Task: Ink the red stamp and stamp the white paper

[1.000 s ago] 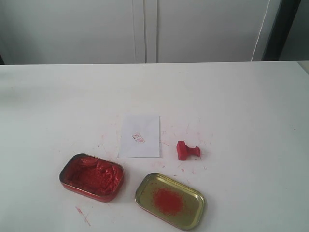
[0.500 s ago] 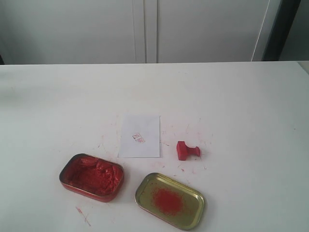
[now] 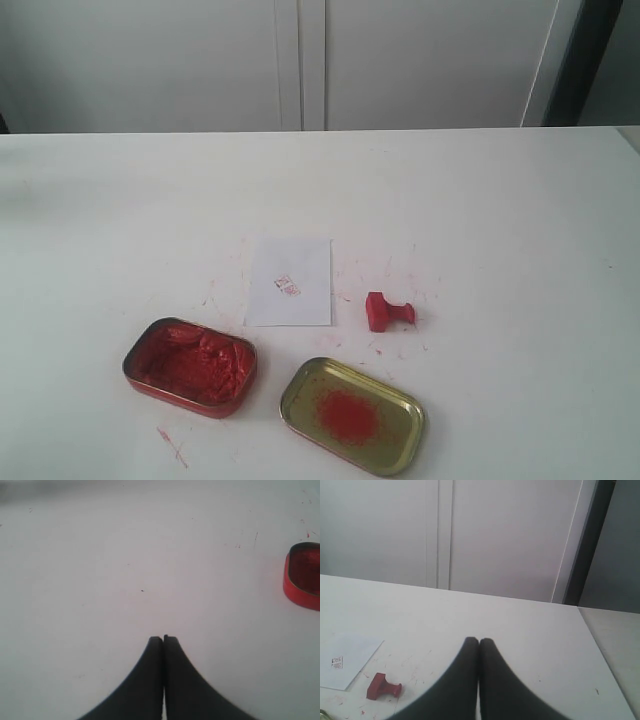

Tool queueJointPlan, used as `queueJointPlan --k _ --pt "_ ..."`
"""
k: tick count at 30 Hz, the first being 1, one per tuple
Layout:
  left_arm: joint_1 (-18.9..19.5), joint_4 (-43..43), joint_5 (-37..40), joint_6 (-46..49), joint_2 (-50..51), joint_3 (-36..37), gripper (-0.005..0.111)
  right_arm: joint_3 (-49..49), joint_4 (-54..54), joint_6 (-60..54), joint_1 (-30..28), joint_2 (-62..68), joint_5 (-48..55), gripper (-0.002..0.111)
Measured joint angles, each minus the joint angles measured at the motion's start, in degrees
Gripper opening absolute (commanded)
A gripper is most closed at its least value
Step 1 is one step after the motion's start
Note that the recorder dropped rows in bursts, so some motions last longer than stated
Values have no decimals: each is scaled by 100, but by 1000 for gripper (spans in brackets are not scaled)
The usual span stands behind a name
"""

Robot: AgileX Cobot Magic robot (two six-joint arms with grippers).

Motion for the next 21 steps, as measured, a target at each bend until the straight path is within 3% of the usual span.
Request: queueJointPlan --k 21 --pt "0 0 0 0 0 0 0 1499 0 0 0 -4 -651 0"
